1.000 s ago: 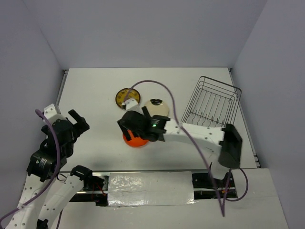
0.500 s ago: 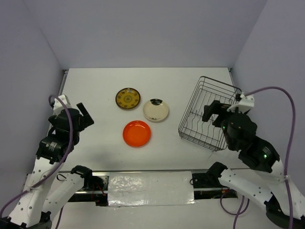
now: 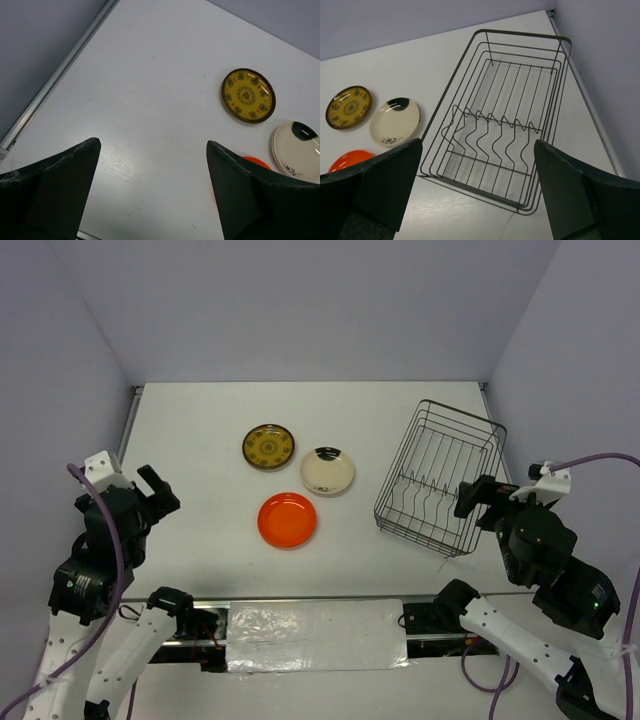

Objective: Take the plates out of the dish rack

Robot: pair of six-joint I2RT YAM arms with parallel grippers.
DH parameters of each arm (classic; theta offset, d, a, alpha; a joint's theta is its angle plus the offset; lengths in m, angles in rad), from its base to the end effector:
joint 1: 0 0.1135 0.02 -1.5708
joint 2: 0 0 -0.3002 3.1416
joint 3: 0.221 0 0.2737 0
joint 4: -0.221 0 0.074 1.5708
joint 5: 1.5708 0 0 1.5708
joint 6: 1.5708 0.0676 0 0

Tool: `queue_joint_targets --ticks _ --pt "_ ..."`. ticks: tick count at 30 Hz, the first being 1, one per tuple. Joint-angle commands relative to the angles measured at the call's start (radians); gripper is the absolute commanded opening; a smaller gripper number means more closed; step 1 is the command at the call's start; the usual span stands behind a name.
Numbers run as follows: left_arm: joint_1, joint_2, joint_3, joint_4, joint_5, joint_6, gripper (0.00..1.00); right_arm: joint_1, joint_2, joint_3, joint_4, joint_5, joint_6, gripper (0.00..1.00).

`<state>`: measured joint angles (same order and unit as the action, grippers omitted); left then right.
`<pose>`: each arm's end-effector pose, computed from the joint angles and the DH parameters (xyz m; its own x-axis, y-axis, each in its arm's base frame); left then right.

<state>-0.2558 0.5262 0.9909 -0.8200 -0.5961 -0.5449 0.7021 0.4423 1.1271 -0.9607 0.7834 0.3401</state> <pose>0.1006 0.0129 0.3924 -0.1324 -0.4087 -0.9030 -0.4309 0.8442 -0.3189 0.0574 -0.0139 0.4242 -0.1758 0.1609 -0.9712 0.1267 0.9820 0.1397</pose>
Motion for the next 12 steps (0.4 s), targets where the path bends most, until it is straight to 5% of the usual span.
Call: queue_joint_targets --ticks 1,12 --pt "0.006 -0.035 0.055 -0.025 -0.014 0.034 0.99 -0.006 0.016 0.013 -0.033 0.030 0.023 1.00" --pt "0.006 -0.038 0.092 -0.057 -0.054 0.042 1.00 -0.004 0.018 -0.015 -0.024 0.031 0.043 1.00"
